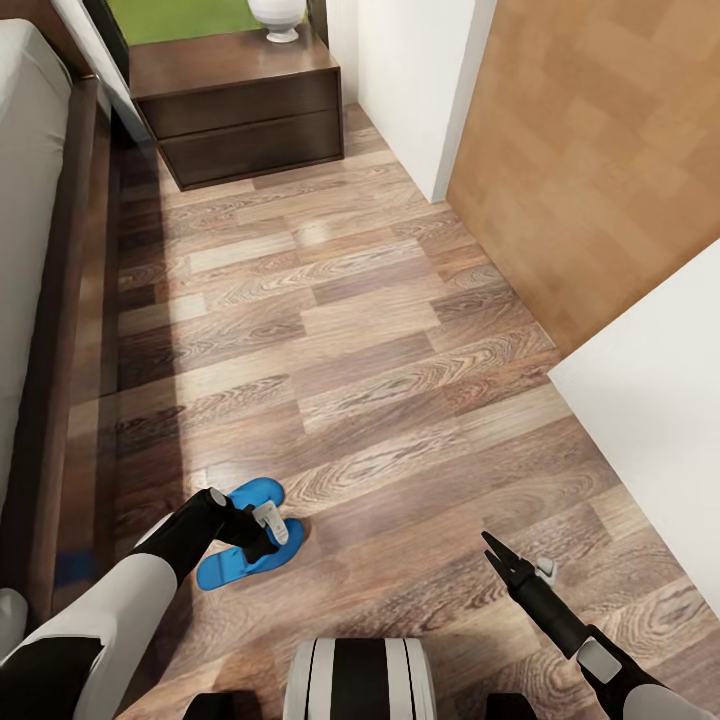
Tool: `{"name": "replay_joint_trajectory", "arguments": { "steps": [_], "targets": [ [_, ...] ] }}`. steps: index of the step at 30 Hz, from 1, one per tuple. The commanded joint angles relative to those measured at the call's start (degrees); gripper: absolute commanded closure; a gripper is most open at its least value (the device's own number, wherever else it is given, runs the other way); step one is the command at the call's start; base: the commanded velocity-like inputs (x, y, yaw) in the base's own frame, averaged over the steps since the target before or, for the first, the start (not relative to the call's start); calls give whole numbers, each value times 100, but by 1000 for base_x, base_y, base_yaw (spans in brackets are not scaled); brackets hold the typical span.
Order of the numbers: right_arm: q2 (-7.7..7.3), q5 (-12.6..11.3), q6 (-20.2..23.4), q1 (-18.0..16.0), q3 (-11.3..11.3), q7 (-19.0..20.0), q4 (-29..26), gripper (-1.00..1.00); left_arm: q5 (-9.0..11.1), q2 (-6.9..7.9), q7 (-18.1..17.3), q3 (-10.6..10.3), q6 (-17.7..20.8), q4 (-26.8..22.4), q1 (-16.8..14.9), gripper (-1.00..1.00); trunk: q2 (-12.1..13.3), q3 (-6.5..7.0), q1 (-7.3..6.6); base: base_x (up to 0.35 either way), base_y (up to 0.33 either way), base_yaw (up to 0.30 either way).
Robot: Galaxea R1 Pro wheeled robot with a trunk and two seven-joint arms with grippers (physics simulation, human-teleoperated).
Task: In the bedroom, move the book from the bed onto either nightstand, and place the two sandals side by side next to the bed.
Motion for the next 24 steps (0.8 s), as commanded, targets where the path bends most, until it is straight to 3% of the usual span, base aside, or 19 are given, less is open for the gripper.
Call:
{"name": "replay_joint_trajectory", "arguments": {
  "steps": [1,24],
  "targets": [
    [-2,-59,60,-1,31,14,2,-100,3,2,-22,-21,53,-13,0,100,-1,-3,-1,3,0,0],
    [14,-59,60,-1,31,14,2,-100,-3,-1,-18,-18,63,-13,0,100,-1,-3,-1,31,32,0]
  ]
}}
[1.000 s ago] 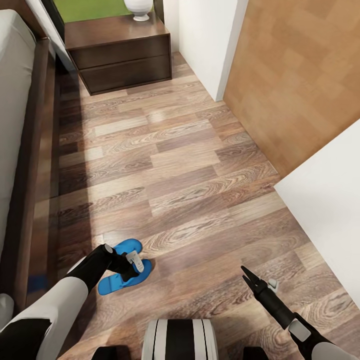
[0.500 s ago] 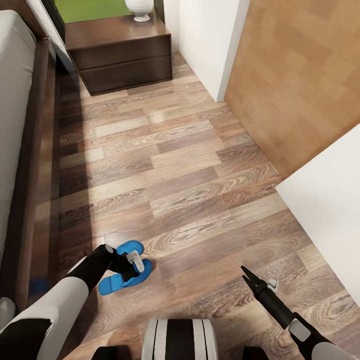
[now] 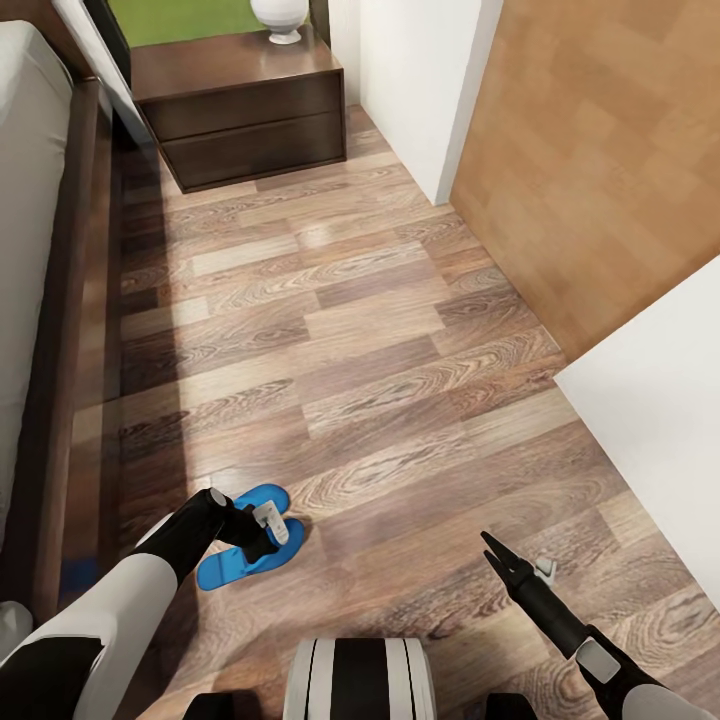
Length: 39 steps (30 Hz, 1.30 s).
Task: In the bedroom, move the book from the bed onto either nightstand, and place the two sandals side by side next to the bed.
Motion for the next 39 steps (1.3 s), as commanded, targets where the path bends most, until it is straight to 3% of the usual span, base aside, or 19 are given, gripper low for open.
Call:
{"name": "replay_joint_trajectory", "arguments": {
  "steps": [1,15,17,20,22,26,39],
  "targets": [
    [-2,-59,60,-1,31,14,2,-100,4,3,-22,-22,52,-13,0,100,-1,-3,-1,0,0,0],
    [-11,-63,57,-1,31,73,-6,-100,12,-1,-15,0,68,-21,0,100,-5,-70,7,0,0,0],
    [-10,-46,59,-1,43,229,-21,-100,13,-4,9,0,68,-21,0,100,-5,-70,7,0,0,0],
    [-10,91,44,-1,57,536,-52,-100,15,-5,151,1,69,-22,0,100,-5,-70,7,0,0,0],
    [-4,407,-65,-1,64,705,-76,-100,19,-6,290,1,69,-22,0,100,-6,-92,9,0,0,0],
    [10,667,-390,-1,57,784,-89,-100,25,-12,348,1,69,-22,0,100,-12,-180,20,0,0,0],
    [17,735,-536,-1,48,802,-86,-100,30,-15,383,1,45,-22,0,100,-12,-180,20,0,0,0]
  ]
}}
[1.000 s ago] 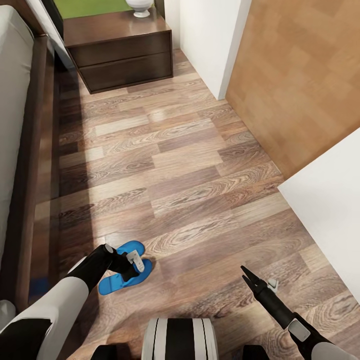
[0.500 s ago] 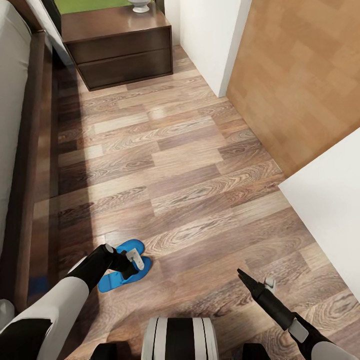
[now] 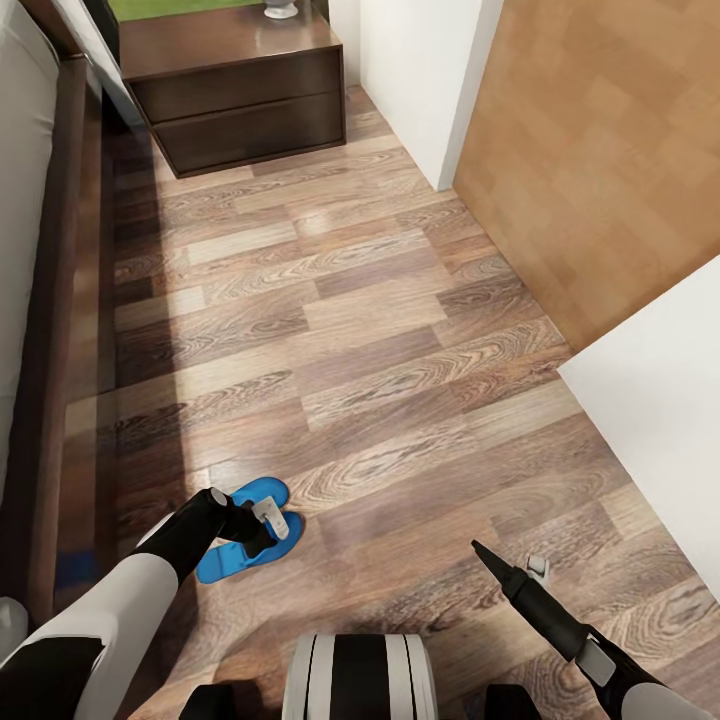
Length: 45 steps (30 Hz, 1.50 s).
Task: In the bedroom, move the book from the bed onto either nightstand, and place the two sandals side by side next to the bed.
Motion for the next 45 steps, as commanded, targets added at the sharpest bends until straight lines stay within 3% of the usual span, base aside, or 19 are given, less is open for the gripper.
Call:
{"name": "replay_joint_trajectory", "arguments": {
  "steps": [1,45],
  "targets": [
    [-1,-25,44,-1,10,18,2,-100,1,3,-23,-18,45,-13,0,100,-1,-3,-1,0,0,0],
    [7,-25,43,-1,10,12,10,-100,10,-15,-9,-1,25,-39,0,100,-1,-3,-1,0,0,0]
  ]
}}
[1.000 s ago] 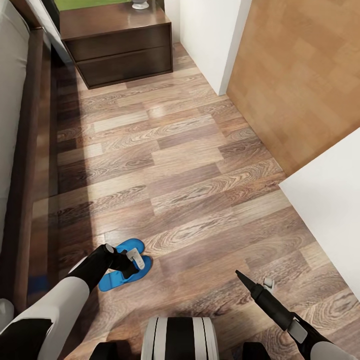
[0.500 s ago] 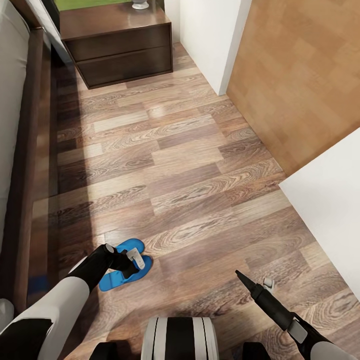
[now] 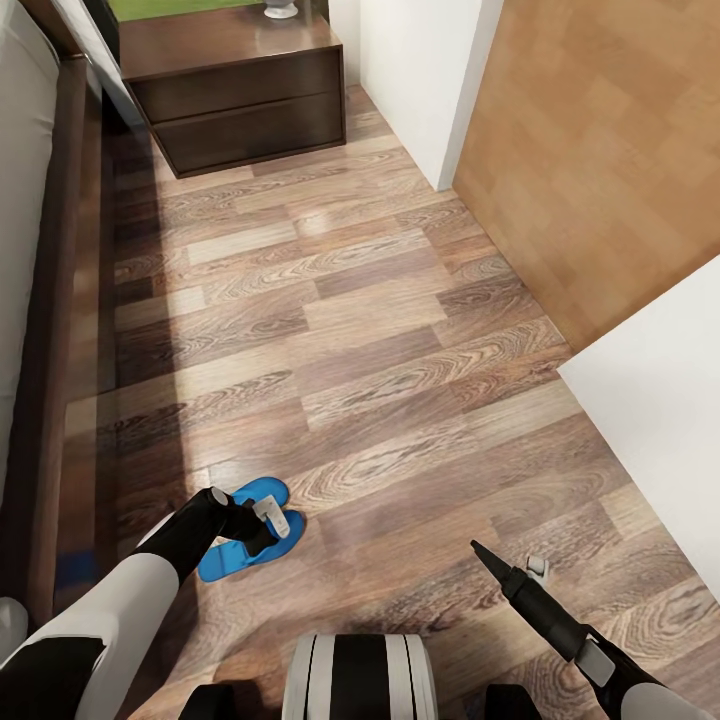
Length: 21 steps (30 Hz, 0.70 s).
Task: In the bedroom, move the book from the bed onto either nightstand, and place the two sandals side by side next to the bed.
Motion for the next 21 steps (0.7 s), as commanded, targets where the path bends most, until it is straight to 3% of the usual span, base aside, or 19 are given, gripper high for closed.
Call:
{"name": "replay_joint_trajectory", "arguments": {
  "steps": [1,9,10,21],
  "targets": [
    [-1,-24,44,-1,11,17,2,-100,1,3,-25,-16,45,-13,0,100,-1,-3,-1,0,0,0],
    [-8,-26,44,-1,11,17,6,-100,1,3,-25,-13,45,-21,0,100,-1,-3,-1,0,0,0],
    [-8,-26,44,-1,11,17,7,-100,1,3,-25,-10,45,-23,0,-100,-1,-3,-1,0,0,0],
    [-10,-27,49,-1,11,17,10,-100,1,11,-25,113,45,-39,0,-100,-1,-3,-1,0,0,0]
  ]
}}
